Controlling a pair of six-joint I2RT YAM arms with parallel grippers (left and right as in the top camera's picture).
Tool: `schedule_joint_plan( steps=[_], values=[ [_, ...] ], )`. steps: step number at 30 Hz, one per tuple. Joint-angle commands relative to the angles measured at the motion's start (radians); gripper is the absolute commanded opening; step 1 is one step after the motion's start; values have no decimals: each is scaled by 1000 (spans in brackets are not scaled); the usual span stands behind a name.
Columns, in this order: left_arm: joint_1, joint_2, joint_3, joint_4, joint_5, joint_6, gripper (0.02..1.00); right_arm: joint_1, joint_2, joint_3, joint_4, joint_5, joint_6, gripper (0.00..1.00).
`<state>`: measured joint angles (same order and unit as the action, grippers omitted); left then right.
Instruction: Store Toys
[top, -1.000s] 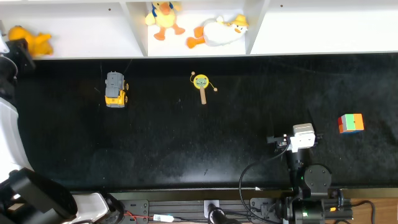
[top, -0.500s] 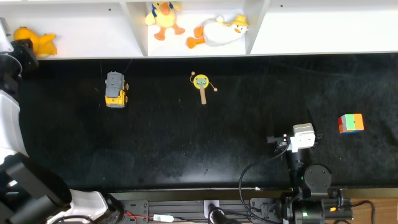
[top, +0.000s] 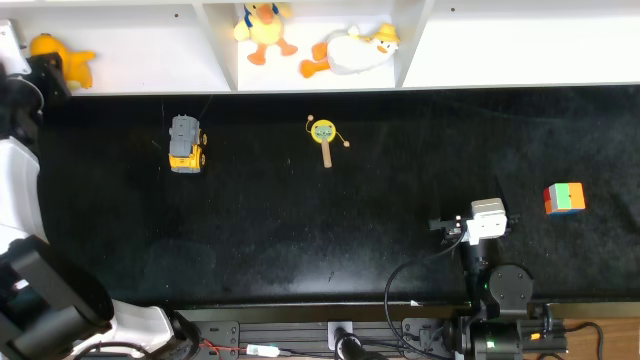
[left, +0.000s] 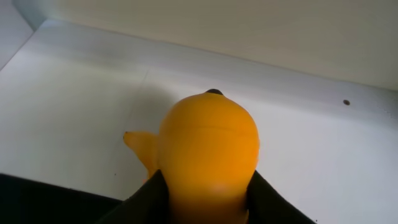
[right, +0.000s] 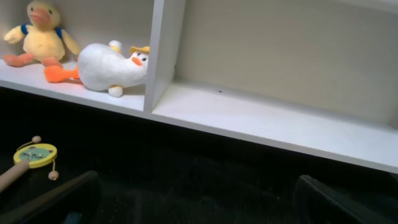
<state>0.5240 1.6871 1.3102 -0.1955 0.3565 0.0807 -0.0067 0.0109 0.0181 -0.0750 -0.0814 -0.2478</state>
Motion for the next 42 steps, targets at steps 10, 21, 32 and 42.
schedule_joint_plan(
  steps=[10, 21, 32, 42],
  values=[
    [-21, 20, 13, 7, -3, -11, 998, -6, -6, -13, 5, -7, -3, 993],
    [-9, -67, 12, -104, -37, -3, 998, -6, -6, -13, 5, -7, -3, 996],
    [11, -249, -132, -309, -84, 8, 998, -6, -6, -13, 5, -7, -3, 993],
    [-117, -563, -562, -282, -105, -61, 998, -6, -6, -13, 5, -7, -3, 993]
  ],
)
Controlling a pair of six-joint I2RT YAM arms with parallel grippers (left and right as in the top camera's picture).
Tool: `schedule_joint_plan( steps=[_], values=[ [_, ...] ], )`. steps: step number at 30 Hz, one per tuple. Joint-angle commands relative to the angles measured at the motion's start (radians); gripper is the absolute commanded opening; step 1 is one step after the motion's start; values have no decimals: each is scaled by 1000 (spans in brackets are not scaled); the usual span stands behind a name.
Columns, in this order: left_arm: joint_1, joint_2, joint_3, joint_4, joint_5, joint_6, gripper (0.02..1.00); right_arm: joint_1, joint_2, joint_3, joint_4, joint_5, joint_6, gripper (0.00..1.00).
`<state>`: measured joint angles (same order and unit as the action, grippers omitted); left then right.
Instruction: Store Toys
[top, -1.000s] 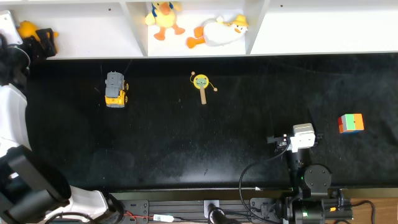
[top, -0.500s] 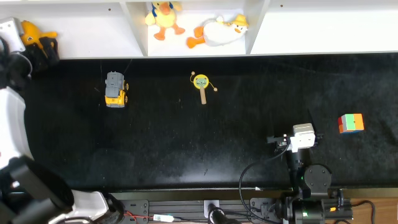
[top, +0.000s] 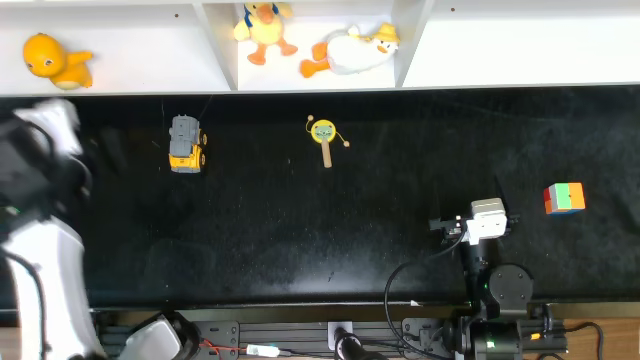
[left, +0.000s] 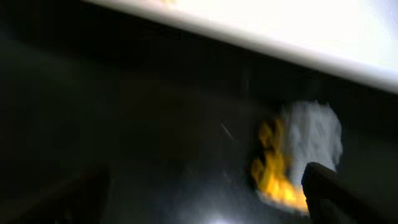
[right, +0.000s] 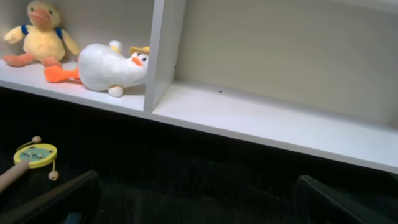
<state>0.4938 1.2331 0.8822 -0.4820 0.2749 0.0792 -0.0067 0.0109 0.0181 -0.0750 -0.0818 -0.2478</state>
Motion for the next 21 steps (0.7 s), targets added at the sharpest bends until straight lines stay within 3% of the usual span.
schedule_joint_plan(
  steps=[1, 10, 21],
  values=[
    [-111, -129, -159, 4, -26, -76, 998, -6, -6, -13, 5, -7, -3, 993],
    [-346, -102, -210, 62, -144, -80, 998, -6, -6, -13, 5, -7, -3, 996],
    [-365, 87, -210, 236, -138, -32, 998, -6, -6, -13, 5, -7, -3, 996]
  ],
)
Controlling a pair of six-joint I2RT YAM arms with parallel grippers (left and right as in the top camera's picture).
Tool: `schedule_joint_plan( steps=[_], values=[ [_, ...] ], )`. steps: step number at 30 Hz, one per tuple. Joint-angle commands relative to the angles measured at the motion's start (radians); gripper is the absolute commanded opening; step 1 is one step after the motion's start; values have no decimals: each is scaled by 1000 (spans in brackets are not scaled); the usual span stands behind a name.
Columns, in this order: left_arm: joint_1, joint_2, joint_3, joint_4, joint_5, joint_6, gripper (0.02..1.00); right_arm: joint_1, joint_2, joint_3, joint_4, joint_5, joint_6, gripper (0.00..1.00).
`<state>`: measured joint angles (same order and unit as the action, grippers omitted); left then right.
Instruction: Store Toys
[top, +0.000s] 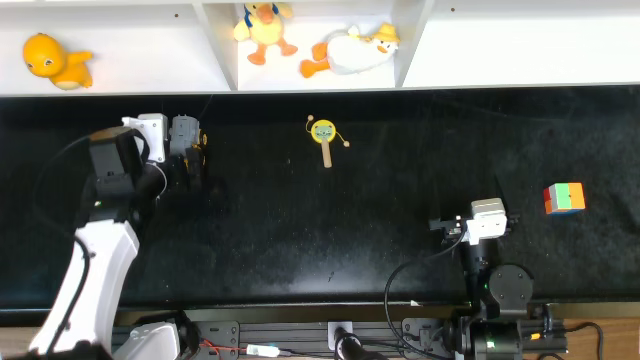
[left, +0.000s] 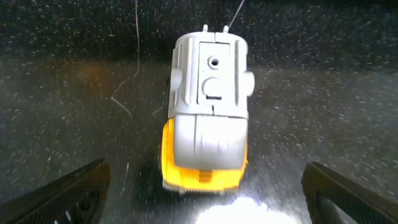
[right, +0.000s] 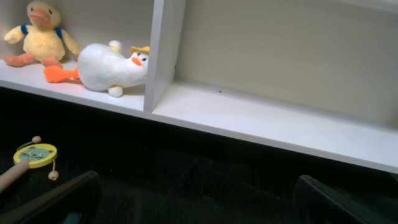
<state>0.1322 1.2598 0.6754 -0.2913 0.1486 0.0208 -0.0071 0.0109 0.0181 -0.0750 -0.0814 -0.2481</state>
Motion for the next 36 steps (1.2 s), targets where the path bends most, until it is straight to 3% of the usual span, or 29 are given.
schedule_joint_plan(
  steps=[1, 15, 18, 24, 29, 36],
  values=[
    [-4, 74, -3, 60, -12, 33, 998, -6, -6, -13, 5, -7, -3, 996],
    [-5, 206, -3, 198, 8, 96, 989, -6, -6, -13, 5, -7, -3, 996],
    [-5, 221, -3, 216, 12, 97, 906, -6, -6, -13, 5, -7, -3, 996],
    [-5, 224, -3, 221, 23, 107, 625, -6, -6, -13, 5, -7, -3, 996],
    [-5, 221, -3, 223, 33, 107, 518, -6, -6, -13, 5, -7, -3, 993],
    [-5, 156, -3, 171, 34, 106, 467, -6, -6, -13, 5, -7, -3, 996]
  ],
)
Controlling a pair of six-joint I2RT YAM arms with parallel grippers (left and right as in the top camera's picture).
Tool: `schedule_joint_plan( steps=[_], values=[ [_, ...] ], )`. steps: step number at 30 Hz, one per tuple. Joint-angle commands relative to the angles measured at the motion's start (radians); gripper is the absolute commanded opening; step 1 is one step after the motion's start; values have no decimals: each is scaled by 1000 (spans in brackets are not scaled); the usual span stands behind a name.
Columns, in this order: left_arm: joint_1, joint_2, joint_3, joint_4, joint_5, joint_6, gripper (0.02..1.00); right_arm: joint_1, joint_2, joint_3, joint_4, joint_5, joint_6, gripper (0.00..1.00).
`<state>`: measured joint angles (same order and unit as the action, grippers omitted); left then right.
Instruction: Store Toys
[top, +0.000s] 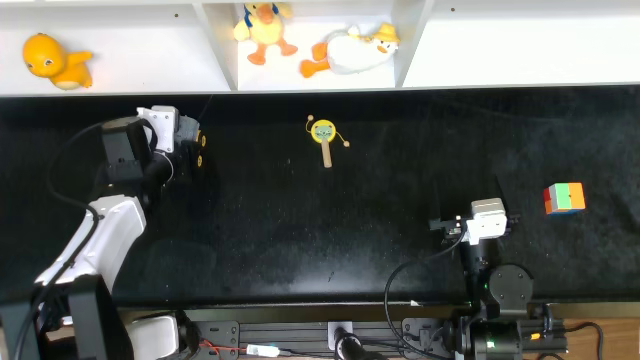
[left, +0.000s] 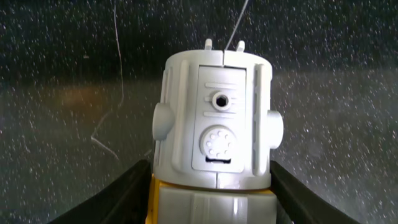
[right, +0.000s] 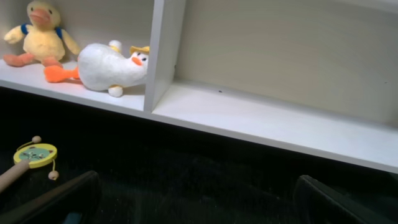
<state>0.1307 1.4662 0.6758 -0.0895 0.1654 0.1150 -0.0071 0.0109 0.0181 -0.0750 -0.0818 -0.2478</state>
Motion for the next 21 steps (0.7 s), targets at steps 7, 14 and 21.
schedule_joint_plan(
  steps=[7, 14, 21],
  values=[
    [-3, -189, -3, -112, 17, 11, 467, -6, -6, -13, 5, -7, -3, 993],
    [-3, -274, 10, -112, 34, -36, 467, -6, -6, -13, 5, -7, -3, 996],
    [-4, -256, 68, -58, 73, -80, 467, -6, -6, -13, 5, -7, -3, 993]
  ],
)
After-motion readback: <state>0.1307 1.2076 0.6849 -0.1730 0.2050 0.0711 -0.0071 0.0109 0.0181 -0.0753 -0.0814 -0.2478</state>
